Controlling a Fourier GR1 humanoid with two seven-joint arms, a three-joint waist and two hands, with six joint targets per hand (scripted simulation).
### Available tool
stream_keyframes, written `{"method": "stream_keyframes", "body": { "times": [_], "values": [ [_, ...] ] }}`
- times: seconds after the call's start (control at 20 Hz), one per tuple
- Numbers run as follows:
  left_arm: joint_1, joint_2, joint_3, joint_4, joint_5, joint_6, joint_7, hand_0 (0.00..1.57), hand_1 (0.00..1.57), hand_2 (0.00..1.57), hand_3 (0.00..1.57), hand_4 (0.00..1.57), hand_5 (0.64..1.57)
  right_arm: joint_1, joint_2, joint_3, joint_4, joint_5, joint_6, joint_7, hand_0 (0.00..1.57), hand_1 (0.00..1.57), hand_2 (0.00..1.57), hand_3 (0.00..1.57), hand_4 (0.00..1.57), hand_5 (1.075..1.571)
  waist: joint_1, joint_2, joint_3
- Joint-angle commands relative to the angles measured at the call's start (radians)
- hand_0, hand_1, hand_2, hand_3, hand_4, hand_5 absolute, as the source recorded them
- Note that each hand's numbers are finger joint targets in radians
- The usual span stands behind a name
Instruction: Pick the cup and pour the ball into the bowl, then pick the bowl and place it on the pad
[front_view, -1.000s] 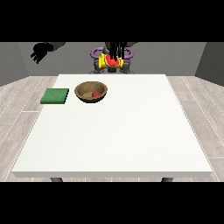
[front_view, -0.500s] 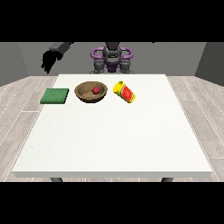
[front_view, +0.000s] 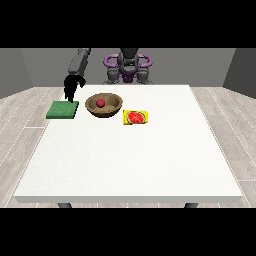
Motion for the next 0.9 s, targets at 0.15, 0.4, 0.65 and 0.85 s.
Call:
{"method": "stream_keyframes", "body": {
  "times": [0.15,0.4,0.65,0.85],
  "values": [
    [0.051,0.144,0.105,-0.017,0.160,-0.182,0.016,0.00,0.00,0.00,0.00,0.99,1.561,-0.024,0.047,0.016,0.134,0.029,-0.004,-0.137,0.00,0.00,0.00,0.00,0.69,1.566,0.009,0.047,0.0020],
    [0.088,0.167,0.112,-0.074,0.188,-0.170,0.030,0.00,0.00,0.00,0.00,1.01,1.536,-0.152,0.041,0.014,0.275,0.033,-0.039,-0.176,0.00,0.00,0.00,0.00,0.57,1.559,-0.009,0.078,0.0021],
    [0.081,0.214,0.135,-0.107,0.215,-0.171,0.017,0.00,0.00,0.00,0.00,1.01,1.536,-0.187,0.016,0.002,0.377,0.025,0.045,-0.309,0.00,0.00,0.00,0.00,0.52,1.554,-0.031,0.170,0.0026],
    [0.112,0.270,0.181,-0.073,0.258,-0.193,0.018,0.00,0.00,0.00,0.00,1.02,1.536,-0.225,0.028,0.023,0.405,0.038,0.007,-0.298,0.00,0.00,0.00,0.00,0.48,1.548,-0.065,0.157,0.0021]
  ]
}}
